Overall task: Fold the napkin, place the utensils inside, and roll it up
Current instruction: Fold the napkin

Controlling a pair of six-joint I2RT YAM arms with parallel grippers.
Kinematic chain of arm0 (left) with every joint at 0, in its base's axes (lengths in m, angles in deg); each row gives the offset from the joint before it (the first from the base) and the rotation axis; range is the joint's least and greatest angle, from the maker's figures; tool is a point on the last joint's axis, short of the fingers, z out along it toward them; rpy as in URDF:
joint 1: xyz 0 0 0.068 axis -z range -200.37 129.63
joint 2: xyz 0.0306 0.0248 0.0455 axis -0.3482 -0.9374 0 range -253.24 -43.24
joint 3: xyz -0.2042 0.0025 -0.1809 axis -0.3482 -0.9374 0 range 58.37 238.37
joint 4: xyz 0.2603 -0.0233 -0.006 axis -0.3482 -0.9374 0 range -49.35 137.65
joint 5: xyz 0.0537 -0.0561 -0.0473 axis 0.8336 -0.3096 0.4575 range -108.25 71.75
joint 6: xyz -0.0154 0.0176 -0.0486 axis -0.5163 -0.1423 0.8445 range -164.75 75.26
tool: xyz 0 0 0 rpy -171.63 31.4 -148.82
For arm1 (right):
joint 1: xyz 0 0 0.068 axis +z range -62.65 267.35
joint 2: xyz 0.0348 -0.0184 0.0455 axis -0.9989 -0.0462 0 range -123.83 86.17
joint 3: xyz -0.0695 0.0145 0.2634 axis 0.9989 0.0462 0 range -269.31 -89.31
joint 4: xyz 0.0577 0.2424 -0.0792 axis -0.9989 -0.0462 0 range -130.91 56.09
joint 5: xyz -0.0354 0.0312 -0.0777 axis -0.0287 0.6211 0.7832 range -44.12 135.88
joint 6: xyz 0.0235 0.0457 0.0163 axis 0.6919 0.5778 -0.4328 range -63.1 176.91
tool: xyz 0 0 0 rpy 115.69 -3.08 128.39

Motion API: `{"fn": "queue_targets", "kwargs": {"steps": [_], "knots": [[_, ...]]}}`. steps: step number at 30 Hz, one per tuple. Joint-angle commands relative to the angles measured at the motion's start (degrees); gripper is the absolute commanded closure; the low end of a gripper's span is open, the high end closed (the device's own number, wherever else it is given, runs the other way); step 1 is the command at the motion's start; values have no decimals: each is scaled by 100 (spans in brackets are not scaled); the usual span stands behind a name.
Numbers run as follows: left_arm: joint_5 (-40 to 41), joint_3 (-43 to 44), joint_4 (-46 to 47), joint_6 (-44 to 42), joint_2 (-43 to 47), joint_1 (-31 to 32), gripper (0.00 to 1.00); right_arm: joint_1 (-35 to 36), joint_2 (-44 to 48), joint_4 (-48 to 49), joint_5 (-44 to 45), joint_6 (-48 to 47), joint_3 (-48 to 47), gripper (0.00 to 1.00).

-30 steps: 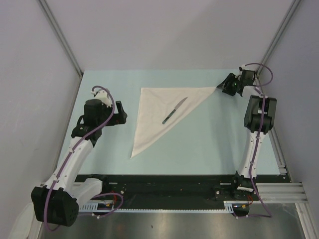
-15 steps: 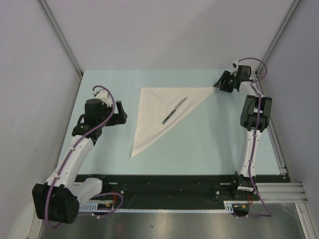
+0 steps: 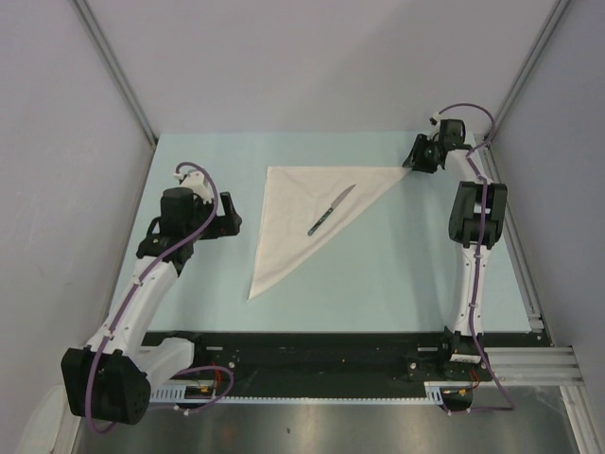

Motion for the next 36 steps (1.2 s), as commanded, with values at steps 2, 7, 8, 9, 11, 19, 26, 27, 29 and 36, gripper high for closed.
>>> {"fn": "queue_targets", "kwargs": {"steps": [2,7,8,9,11,19,26,27,29,36], "knots": [[-89,228,75,-14,27,-54,0,43,-321,-666,496,-216,-111,59],[-89,228,75,-23,18,-54,0,69,-321,-596,452,-110,-138,65],[-89,228,75,-23,18,-54,0,69,-312,-587,434,-110,-146,66],[-81,237,75,-14,18,-54,0,78,-321,-578,425,-84,-173,67],[-89,228,84,-23,18,-54,0,78,-321,-543,321,-57,-190,69],[-72,228,75,-32,36,-54,0,51,-304,-376,13,13,-191,80],[-45,228,75,-49,53,-54,1,25,21,63,-356,232,124,100],[-45,228,75,-49,53,-54,0,25,222,325,-400,285,230,100],[-28,228,67,-49,62,-54,0,25,451,607,-497,451,615,100],[7,228,67,-40,79,-54,0,113,1804,2153,-656,962,1890,100]]}}
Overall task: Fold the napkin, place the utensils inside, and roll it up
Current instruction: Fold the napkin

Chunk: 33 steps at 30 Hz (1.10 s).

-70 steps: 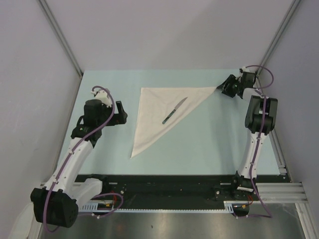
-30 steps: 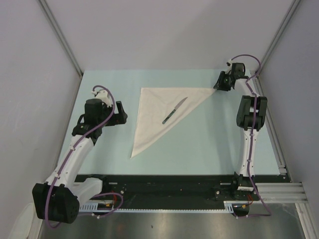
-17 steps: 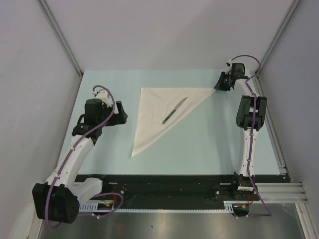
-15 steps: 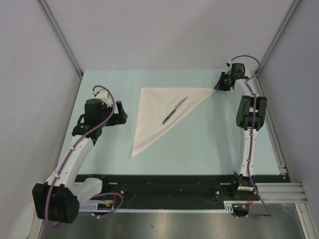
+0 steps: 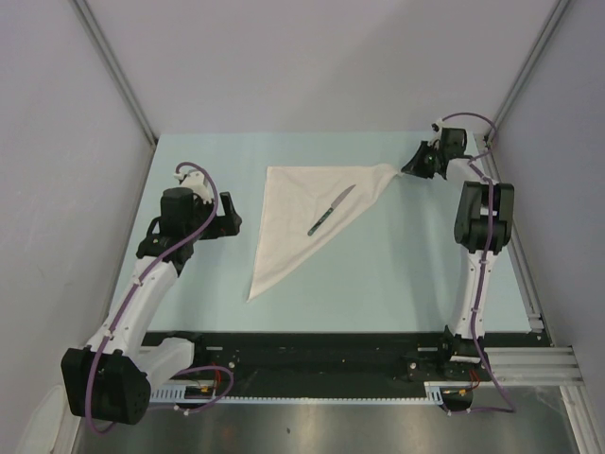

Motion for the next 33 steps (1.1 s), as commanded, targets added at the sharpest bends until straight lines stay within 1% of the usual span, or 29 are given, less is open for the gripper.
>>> {"fn": "queue_targets", "kwargs": {"steps": [1,3,7,8,14,16,19,23,33], "knots": [[-6,228,69,-40,71,-54,0,156,1321,1174,-186,357,489,100],[-14,228,69,-49,88,-54,0,218,1543,1394,-168,348,630,100],[-15,219,77,-49,97,-54,0,429,1851,1324,-221,235,692,100],[-6,219,60,-49,106,-54,0,673,1947,1280,-221,190,709,100],[-41,211,69,-32,115,-54,0,1368,2325,1254,-107,-21,1210,100],[-67,219,78,-32,106,-54,0,1571,2387,1254,-72,-65,1342,100],[-111,211,78,-14,97,-54,0,1949,2440,982,200,-275,1491,100],[-146,211,78,3,97,-54,0,2327,2440,797,289,-364,1719,100],[-208,211,86,12,80,-54,0,3101,2396,823,429,-337,2379,100]]}}
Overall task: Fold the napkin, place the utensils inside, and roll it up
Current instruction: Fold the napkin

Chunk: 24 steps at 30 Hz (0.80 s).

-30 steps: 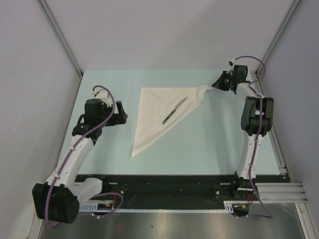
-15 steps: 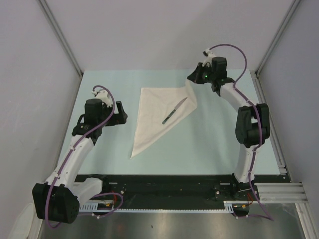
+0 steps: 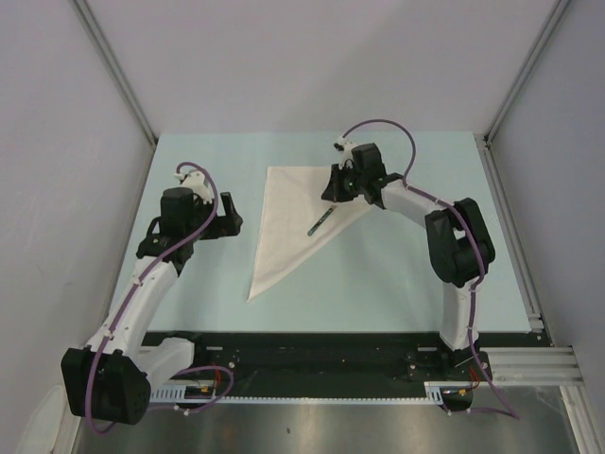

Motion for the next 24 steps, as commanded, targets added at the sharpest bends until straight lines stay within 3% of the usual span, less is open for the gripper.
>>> {"fn": "queue_targets", "kwargs": {"steps": [1,11,18,21,23,24], "knots": [[-144,202,88,10,77,-54,0,271,222,80,189,-97,257,100],[-206,202,88,37,42,-54,0,561,160,-43,409,-123,573,100],[-241,202,89,45,16,-54,0,605,178,-157,286,-255,635,92],[-241,202,97,54,16,-54,0,666,143,-280,119,-334,583,86],[-250,210,88,45,7,-54,0,763,134,-368,67,-378,574,76],[-250,211,88,54,7,-54,0,798,142,-438,75,-404,565,67]]}}
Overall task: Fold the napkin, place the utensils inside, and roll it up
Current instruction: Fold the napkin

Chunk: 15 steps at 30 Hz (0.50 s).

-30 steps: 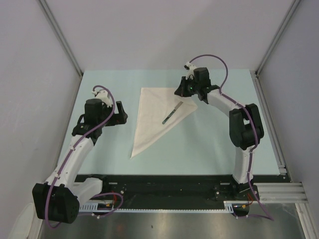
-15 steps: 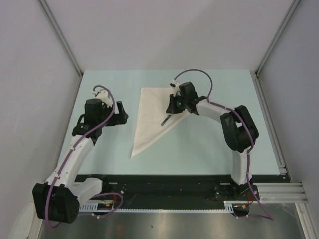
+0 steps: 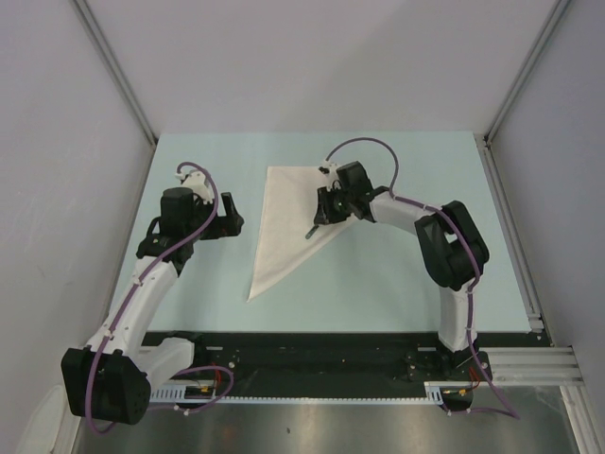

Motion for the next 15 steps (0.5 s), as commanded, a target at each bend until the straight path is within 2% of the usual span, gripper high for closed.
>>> {"fn": "queue_targets", "kwargs": {"steps": [1,6,12,14,15], "knots": [[-104,211,86,41,18,-54,0,234,195,-224,-146,-217,-64,64],[-86,210,78,50,27,-54,0,384,546,-470,-259,-401,-64,48],[212,237,16,67,71,-54,0,1104,1188,-323,-216,-1156,260,43],[501,289,-98,146,80,-63,0,1376,1258,-94,-58,-1427,584,43],[894,342,-150,173,97,-89,0,1647,1285,186,29,-1508,690,43]]}}
